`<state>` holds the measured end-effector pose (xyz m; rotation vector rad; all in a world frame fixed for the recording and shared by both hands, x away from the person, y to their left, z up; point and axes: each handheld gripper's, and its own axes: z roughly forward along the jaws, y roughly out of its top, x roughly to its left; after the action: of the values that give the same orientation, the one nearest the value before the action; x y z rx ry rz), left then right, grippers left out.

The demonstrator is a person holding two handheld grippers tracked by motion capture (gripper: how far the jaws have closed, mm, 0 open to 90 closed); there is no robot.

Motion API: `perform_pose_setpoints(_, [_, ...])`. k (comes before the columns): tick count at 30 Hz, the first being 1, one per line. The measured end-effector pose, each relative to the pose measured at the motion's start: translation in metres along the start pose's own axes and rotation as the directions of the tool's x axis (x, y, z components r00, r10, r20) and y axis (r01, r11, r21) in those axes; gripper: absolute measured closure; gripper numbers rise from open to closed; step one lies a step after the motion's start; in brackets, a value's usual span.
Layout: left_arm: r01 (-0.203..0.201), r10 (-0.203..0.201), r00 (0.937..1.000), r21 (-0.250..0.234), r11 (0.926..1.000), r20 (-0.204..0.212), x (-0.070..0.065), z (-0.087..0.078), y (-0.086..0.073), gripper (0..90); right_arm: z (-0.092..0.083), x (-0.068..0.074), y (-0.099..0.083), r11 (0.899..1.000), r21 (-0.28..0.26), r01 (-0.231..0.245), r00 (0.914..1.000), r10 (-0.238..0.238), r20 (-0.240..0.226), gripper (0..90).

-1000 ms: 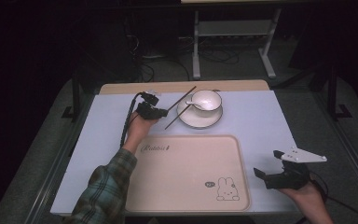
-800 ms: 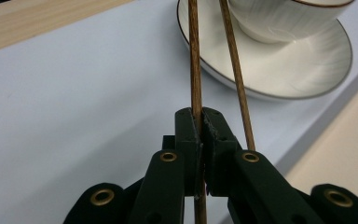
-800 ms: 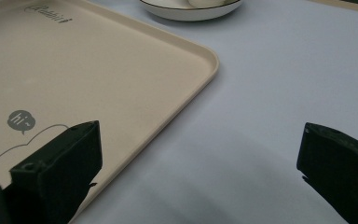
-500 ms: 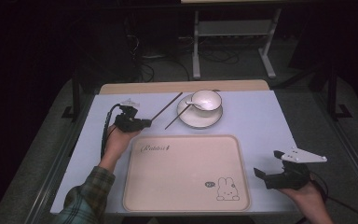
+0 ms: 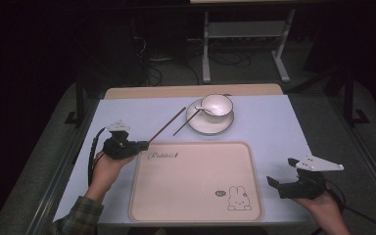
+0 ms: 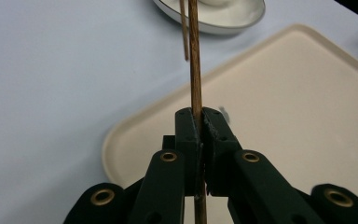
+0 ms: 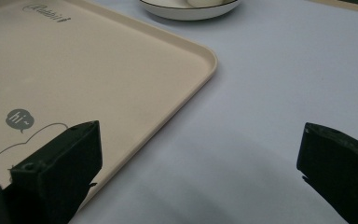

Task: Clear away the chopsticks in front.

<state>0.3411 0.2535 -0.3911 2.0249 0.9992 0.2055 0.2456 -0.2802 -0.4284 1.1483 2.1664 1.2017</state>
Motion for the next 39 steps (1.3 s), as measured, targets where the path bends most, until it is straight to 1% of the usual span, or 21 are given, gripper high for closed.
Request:
perform_pose_setpoints(4, [-0.009, 0.009, 0.9999, 0.009, 0.9999, 0.015, -0.013, -0.007, -0.015, 85.3, 0.000, 0.000, 0.000, 1.000, 0.002, 0.001, 1.0000, -0.001, 0.002, 0.0])
perform_pose_setpoints(5, [-0.009, 0.009, 0.9999, 0.009, 0.9999, 0.015, -0.013, -0.007, -0.015, 85.3, 0.000, 0.000, 0.000, 1.000, 0.002, 0.001, 1.0000, -0.001, 0.002, 0.0])
perform_pose_setpoints(6, [-0.013, 0.013, 0.9997, 0.013, 0.9998, 0.020, -0.018, -0.009, -0.021, 85.3, 0.000, 0.000, 0.001, 1.000, 0.001, 0.003, 1.0000, -0.003, 0.002, 0.0])
perform_pose_setpoints(7, [-0.021, 0.020, 0.9994, 0.026, 0.9994, 0.029, -0.023, -0.009, -0.026, 85.3, 0.001, 0.001, 0.001, 1.000, 0.001, 0.002, 1.0000, -0.002, 0.003, 0.0])
perform_pose_setpoints(8, [-0.021, 0.020, 0.9994, 0.026, 0.9994, 0.029, -0.023, -0.009, -0.026, 85.3, 0.001, 0.001, 0.001, 1.000, 0.001, 0.002, 1.0000, -0.002, 0.003, 0.0])
perform_pose_setpoints(9, [-0.030, 0.028, 0.9986, 0.047, 0.9985, 0.044, -0.030, -0.006, -0.033, 85.3, 0.001, 0.001, 0.001, 1.000, 0.002, 0.001, 1.0000, -0.001, 0.003, 0.0])
perform_pose_setpoints(11, [-0.034, 0.030, 0.9977, 0.066, 0.9972, 0.060, -0.036, -0.003, -0.038, 85.3, 0.001, 0.001, 0.001, 1.000, 0.004, 0.004, 1.0000, -0.004, 0.004, 0.0])
perform_pose_setpoints(12, [-0.034, 0.030, 0.9977, 0.066, 0.9972, 0.060, -0.036, -0.003, -0.038, 85.2, 0.001, 0.001, 0.001, 1.000, 0.003, 0.004, 1.0000, -0.004, 0.004, 0.0])
perform_pose_setpoints(14, [-0.036, 0.029, 0.9969, 0.097, 0.9946, 0.073, -0.042, 0.003, -0.043, 85.2, 0.000, 0.001, 0.001, 1.000, 0.003, 0.003, 1.0000, -0.003, 0.004, 0.0])
perform_pose_setpoints(15, [-0.042, 0.035, 0.9969, 0.109, 0.9932, 0.071, -0.043, 0.006, -0.045, 85.2, 0.000, 0.001, 0.001, 1.000, 0.003, 0.003, 1.0000, -0.003, 0.005, 0.0])
perform_pose_setpoints(16, [-0.042, 0.035, 0.9969, 0.109, 0.9932, 0.071, -0.043, 0.006, -0.045, 85.2, 0.000, 0.001, 0.001, 1.000, 0.003, 0.003, 1.0000, -0.003, 0.005, 0.0])
perform_pose_setpoints(17, [-0.056, 0.047, 0.9968, 0.134, 0.9894, 0.065, -0.045, 0.010, -0.046, 85.2, 0.000, 0.001, 0.001, 1.000, 0.004, 0.003, 1.0000, -0.003, 0.004, 0.0])
perform_pose_setpoints(19, [-0.075, 0.068, 0.9965, 0.150, 0.9859, 0.050, -0.048, 0.013, -0.046, 85.2, 0.001, 0.001, 0.001, 1.000, 0.005, 0.003, 1.0000, -0.003, 0.004, 0.0])
perform_pose_setpoints(22, [-0.097, 0.093, 0.9952, 0.173, 0.9802, 0.029, -0.049, 0.016, -0.047, 85.1, 0.001, 0.001, 0.001, 1.000, 0.006, 0.003, 1.0000, -0.003, 0.002, 0.0])
perform_pose_setpoints(25, [-0.109, 0.110, 0.9939, 0.197, 0.9744, 0.004, -0.048, 0.018, -0.048, 85.0, 0.001, 0.001, 0.001, 1.000, 0.006, 0.002, 1.0000, -0.002, 0.002, 0.0])
perform_pose_setpoints(28, [-0.107, 0.107, 0.9942, 0.209, 0.9721, 0.009, -0.046, 0.021, -0.050, 84.8, 0.001, 0.001, 0.001, 1.000, 0.006, 0.002, 1.0000, -0.002, 0.001, 0.0])
perform_pose_setpoints(31, [-0.108, 0.108, 0.9941, 0.231, 0.9669, 0.012, -0.045, 0.023, -0.052, 84.6, 0.000, 0.002, 0.001, 1.000, 0.004, 0.000, 1.0000, 0.000, 0.000, 0.0])
perform_pose_setpoints(39, [-0.106, 0.105, 0.9943, 0.225, 0.9685, 0.016, -0.044, 0.023, -0.052, 82.9, 0.000, 0.001, 0.001, 1.000, 0.004, -0.002, 1.0000, 0.002, 0.000, 0.0])
